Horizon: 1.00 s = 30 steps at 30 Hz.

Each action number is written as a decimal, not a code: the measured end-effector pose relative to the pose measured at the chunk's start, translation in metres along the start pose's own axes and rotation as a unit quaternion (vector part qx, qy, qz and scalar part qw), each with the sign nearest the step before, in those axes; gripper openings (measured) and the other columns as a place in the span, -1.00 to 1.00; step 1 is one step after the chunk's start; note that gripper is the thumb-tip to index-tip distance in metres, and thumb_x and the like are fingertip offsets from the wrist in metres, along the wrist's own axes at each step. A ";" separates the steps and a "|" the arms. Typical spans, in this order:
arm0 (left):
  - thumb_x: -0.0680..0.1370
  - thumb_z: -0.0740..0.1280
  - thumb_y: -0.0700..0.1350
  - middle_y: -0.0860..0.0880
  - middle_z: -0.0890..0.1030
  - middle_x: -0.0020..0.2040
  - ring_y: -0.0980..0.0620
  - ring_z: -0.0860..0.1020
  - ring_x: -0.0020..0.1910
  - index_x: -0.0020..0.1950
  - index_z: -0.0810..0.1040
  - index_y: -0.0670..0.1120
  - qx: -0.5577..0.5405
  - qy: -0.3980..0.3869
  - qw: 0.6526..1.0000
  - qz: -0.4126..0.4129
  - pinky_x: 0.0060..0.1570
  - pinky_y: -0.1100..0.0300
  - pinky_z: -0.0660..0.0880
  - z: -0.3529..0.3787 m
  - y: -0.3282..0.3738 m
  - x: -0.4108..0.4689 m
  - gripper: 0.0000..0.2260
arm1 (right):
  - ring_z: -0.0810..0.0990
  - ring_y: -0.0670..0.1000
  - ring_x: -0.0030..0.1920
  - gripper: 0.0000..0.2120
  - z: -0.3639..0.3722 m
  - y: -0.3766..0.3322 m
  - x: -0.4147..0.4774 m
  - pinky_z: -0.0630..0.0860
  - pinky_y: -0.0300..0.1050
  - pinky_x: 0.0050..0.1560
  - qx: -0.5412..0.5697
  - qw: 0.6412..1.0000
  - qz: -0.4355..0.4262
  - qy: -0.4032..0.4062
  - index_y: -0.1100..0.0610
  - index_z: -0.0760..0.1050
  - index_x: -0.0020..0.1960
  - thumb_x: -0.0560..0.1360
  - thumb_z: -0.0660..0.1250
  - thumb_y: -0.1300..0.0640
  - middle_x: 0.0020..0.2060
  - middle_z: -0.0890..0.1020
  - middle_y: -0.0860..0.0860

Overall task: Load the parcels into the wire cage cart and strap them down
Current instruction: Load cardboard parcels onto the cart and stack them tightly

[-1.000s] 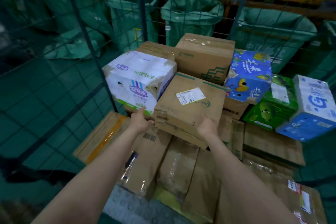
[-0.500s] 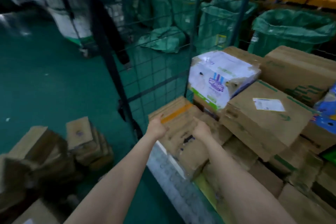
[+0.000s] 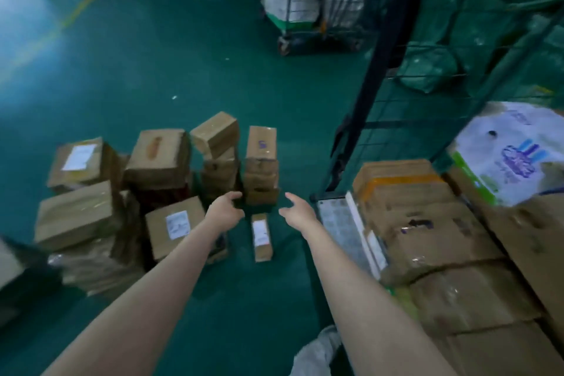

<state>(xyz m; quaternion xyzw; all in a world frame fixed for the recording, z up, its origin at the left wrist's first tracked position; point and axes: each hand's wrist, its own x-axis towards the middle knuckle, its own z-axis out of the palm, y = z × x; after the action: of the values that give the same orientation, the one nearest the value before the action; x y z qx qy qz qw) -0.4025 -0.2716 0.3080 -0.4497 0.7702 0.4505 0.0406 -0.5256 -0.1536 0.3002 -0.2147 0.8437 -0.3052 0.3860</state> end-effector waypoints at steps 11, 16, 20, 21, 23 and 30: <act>0.54 0.21 -0.33 -0.21 0.41 0.37 -0.09 0.57 0.03 0.42 0.36 -0.10 -0.101 0.102 0.980 -0.137 -0.01 0.13 0.45 -0.099 -0.150 -0.052 -0.55 | 0.48 -0.06 -0.17 -0.54 0.148 -0.104 -0.016 0.43 -0.21 -0.23 -0.107 0.982 -0.067 -0.137 0.07 0.23 0.49 0.60 0.16 0.17 0.16 0.51 0.03; 0.52 0.24 -0.31 -0.15 0.51 0.28 -0.09 0.52 0.19 0.41 0.39 -0.13 -0.161 0.141 0.960 -0.181 0.19 0.13 0.46 -0.137 -0.204 -0.053 -0.55 | 0.46 0.11 0.23 -0.56 0.214 -0.148 0.002 0.44 -0.08 0.12 -0.193 0.961 -0.096 -0.173 0.03 0.27 0.46 0.59 0.13 0.20 0.40 0.36 0.06; 0.54 0.21 -0.30 -0.15 0.53 0.21 -0.09 0.55 0.08 0.38 0.41 -0.08 -0.199 0.172 0.940 -0.216 -0.02 0.16 0.49 -0.176 -0.243 -0.052 -0.59 | 0.38 0.10 0.34 -0.54 0.267 -0.186 0.020 0.38 -0.13 0.21 -0.218 0.940 -0.112 -0.239 0.09 0.25 0.48 0.59 0.15 0.24 0.45 0.29 0.06; 0.53 0.20 -0.30 -0.15 0.55 0.18 -0.08 0.56 0.02 0.38 0.42 -0.08 -0.199 0.185 0.936 -0.226 -0.05 0.15 0.49 -0.193 -0.257 -0.048 -0.59 | 0.33 0.10 0.39 -0.55 0.286 -0.202 0.027 0.35 -0.11 0.29 -0.225 0.933 -0.119 -0.255 0.12 0.25 0.48 0.59 0.16 0.24 0.46 0.28 0.07; 0.52 0.23 -0.29 -0.15 0.54 0.22 -0.09 0.56 0.05 0.37 0.43 -0.08 -0.200 0.206 0.926 -0.244 0.04 0.12 0.51 -0.219 -0.278 -0.044 -0.58 | 0.30 0.10 0.42 -0.56 0.311 -0.223 0.030 0.30 -0.11 0.33 -0.243 0.919 -0.129 -0.282 0.16 0.27 0.47 0.60 0.16 0.24 0.45 0.29 0.08; 0.54 0.21 -0.31 -0.16 0.49 0.26 -0.09 0.55 -0.11 0.38 0.40 -0.10 -0.249 0.265 0.885 -0.291 -0.13 0.19 0.44 -0.284 -0.333 -0.037 -0.59 | 0.36 0.11 0.35 -0.57 0.388 -0.297 0.048 0.36 -0.09 0.26 -0.301 0.878 -0.158 -0.336 0.12 0.29 0.46 0.59 0.13 0.20 0.40 0.37 0.08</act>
<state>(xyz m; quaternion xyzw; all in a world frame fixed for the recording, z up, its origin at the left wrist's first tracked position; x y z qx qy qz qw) -0.0405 -0.5176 0.2746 -0.7517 0.4490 0.4595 -0.1489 -0.2137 -0.5321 0.2772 -0.5406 0.6693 -0.0026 0.5096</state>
